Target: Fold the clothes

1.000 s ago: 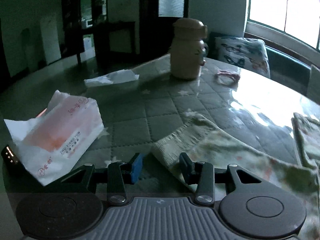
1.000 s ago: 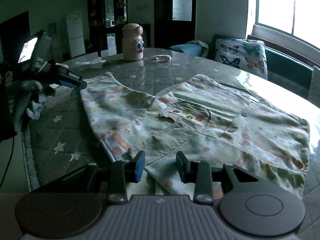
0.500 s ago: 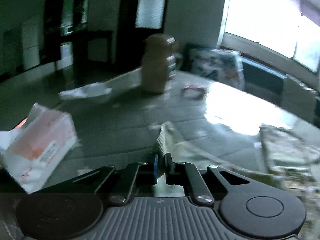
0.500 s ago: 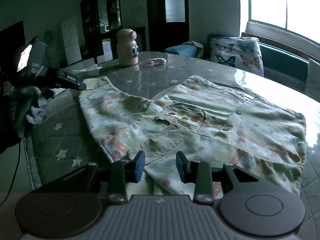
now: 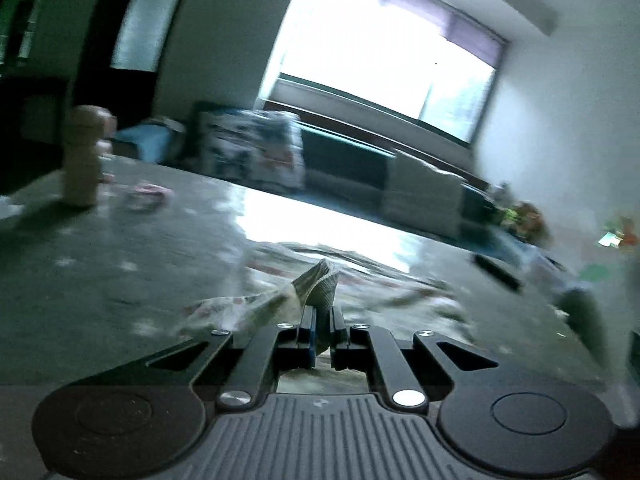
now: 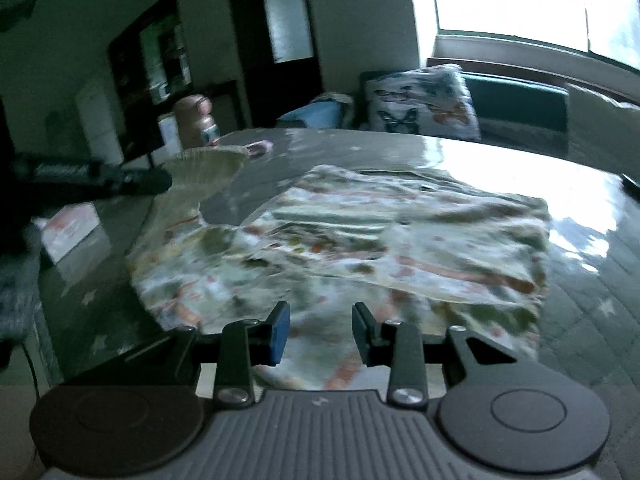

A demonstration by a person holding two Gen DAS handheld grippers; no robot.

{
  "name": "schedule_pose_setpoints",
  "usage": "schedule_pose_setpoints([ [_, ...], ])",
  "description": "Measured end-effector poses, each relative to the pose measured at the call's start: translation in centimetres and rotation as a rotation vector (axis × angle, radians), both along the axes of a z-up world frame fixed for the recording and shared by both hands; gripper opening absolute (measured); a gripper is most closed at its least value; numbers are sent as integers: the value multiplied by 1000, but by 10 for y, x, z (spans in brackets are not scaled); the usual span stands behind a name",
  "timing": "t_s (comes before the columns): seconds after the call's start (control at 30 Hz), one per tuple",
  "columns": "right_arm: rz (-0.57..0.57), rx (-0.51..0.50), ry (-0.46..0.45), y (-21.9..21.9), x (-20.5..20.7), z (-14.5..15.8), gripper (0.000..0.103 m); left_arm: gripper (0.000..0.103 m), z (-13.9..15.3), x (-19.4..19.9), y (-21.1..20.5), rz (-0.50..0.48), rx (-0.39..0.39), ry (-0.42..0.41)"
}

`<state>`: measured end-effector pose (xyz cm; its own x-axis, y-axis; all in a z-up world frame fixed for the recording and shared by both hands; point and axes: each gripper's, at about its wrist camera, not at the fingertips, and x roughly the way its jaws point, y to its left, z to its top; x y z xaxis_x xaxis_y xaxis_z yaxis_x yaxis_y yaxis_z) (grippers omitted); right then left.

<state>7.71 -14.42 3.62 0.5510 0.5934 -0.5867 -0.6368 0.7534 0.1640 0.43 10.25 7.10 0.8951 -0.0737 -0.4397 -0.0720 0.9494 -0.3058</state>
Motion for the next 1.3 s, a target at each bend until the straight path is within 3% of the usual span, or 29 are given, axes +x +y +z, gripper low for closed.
schedule_pose_setpoints([
  [0.23, -122, 66, 31, -33, 16, 3, 34, 7, -9, 8, -47, -147, -31, 18],
  [0.4, -193, 105, 52, -51, 25, 3, 34, 8, -25, 19, -73, -239, -33, 87],
  [0.53, -218, 132, 90, -55, 31, -2, 34, 10, -36, 17, -90, -303, 3, 117],
  [0.6, -214, 135, 103, -54, 31, -5, 34, 20, -37, 15, -92, -324, 23, 115],
  [0.63, -205, 132, 109, -51, 30, -6, 34, 30, -36, 13, -92, -330, 34, 110],
  [0.67, -193, 127, 115, -48, 29, -8, 34, 38, -35, 10, -90, -327, 51, 102],
  [0.83, -144, 112, 157, -32, 25, -19, 34, 49, -28, -5, -75, -283, 137, 68],
  [1.07, -80, 97, 185, -11, 18, -27, 31, 53, -27, -17, -38, -143, 219, 80],
  [1.3, -93, 72, 181, -3, 15, -29, 28, 54, -32, -24, -6, -23, 226, 107],
])
